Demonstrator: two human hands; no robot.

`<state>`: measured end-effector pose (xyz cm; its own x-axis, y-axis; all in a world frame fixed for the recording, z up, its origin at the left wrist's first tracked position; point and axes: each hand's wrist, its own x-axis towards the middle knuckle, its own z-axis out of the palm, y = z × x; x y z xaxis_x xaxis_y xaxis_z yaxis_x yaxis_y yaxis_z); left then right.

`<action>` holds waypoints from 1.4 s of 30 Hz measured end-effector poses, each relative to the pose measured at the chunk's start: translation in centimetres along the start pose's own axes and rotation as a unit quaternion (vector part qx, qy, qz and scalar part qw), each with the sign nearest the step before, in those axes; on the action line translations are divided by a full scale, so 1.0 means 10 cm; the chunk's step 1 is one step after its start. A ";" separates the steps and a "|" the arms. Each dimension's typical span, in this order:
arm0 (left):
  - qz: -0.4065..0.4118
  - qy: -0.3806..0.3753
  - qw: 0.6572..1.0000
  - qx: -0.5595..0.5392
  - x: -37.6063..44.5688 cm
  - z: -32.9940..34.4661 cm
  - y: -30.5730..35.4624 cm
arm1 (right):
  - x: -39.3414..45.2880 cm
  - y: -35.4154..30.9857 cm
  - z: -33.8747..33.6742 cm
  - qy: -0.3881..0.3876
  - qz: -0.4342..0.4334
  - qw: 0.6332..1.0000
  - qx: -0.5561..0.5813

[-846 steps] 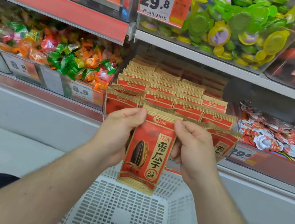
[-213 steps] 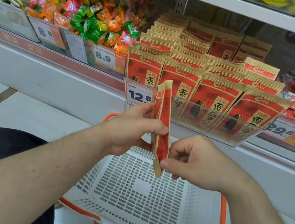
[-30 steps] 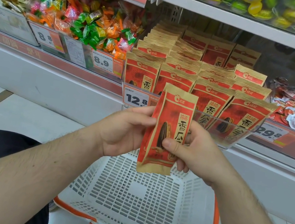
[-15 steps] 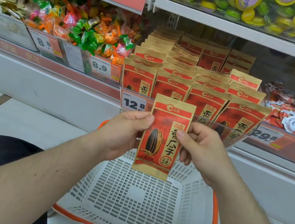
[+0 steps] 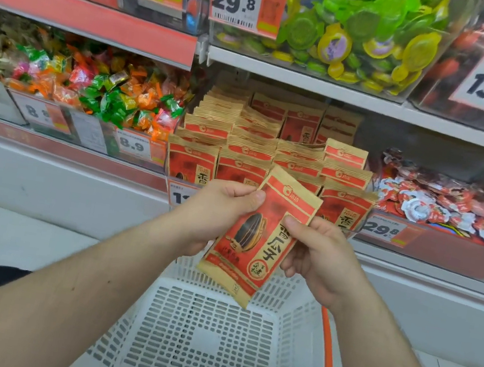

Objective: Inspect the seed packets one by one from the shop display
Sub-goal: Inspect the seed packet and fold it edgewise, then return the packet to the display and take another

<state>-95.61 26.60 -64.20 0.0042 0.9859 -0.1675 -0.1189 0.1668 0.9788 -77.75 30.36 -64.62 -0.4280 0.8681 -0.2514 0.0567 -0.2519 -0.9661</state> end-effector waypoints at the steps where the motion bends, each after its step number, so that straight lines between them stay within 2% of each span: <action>1: -0.004 -0.007 1.000 -0.001 0.04 0.03 0.08 | -0.02 -0.05 -0.01 0.001 0.001 1.000 0.018; 4: -0.031 -0.057 0.998 0.003 0.12 0.12 0.33 | -0.07 -0.22 -0.07 0.011 -0.001 0.998 0.058; 6: -0.025 -0.061 0.997 0.043 0.18 0.15 0.48 | -0.09 -0.35 -0.13 0.027 -0.007 0.997 0.072; 9: 0.059 0.039 0.990 0.124 0.41 0.10 0.65 | -0.09 -0.55 -0.22 0.077 -0.026 0.991 0.103; 11: 0.134 0.120 0.969 0.166 0.59 0.04 0.71 | -0.06 -0.67 -0.31 0.124 -0.036 0.979 0.159; 12: 0.181 0.160 0.940 0.241 0.68 -0.01 0.73 | -0.05 -0.72 -0.36 0.147 -0.039 0.969 0.195; 13: 0.221 0.185 0.893 0.347 0.75 -0.05 0.74 | -0.03 -0.78 -0.41 0.167 -0.043 0.957 0.232; 15: 0.255 0.167 0.786 0.539 0.89 -0.10 0.74 | 0.03 -0.85 -0.50 0.198 -0.051 0.934 0.292; 16: 0.250 0.135 0.753 0.594 0.95 -0.09 0.75 | 0.06 -0.88 -0.54 0.209 -0.054 0.926 0.309; 19: 0.220 0.049 0.710 0.667 1.15 0.02 0.77 | 0.18 -0.95 -0.59 0.238 -0.054 0.915 0.322; 23: 0.156 -0.016 0.698 0.699 1.39 0.17 0.81 | 0.32 -1.04 -0.59 0.257 -0.060 0.912 0.313; 26: 0.117 -0.047 0.677 0.725 1.49 0.22 0.86 | 0.39 -1.08 -0.57 0.262 -0.069 0.918 0.289; 29: 0.084 -0.077 0.678 0.726 1.56 0.25 0.86 | 0.47 -1.09 -0.57 0.252 -0.096 0.934 0.235; 32: 0.067 -0.093 0.669 0.735 1.60 0.23 0.82 | 0.53 -1.08 -0.58 0.231 -0.137 0.954 0.131; 35: 0.071 -0.091 0.661 0.741 1.62 0.19 0.79 | 0.58 -1.09 -0.59 0.210 -0.191 0.959 0.024; 38: 0.064 -0.089 0.655 0.748 1.62 0.18 0.78 | 0.69 -1.12 -0.65 0.203 -0.211 0.950 -0.112; 42: 0.057 -0.087 0.650 0.753 1.62 0.16 0.76 | 0.85 -1.14 -0.72 0.182 -0.238 0.914 -0.273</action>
<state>-94.87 43.86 -59.34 0.2080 0.9581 -0.1969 0.9777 -0.2098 0.0116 -75.56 43.69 -56.17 -0.1980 0.9340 0.2974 0.4266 0.3553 -0.8317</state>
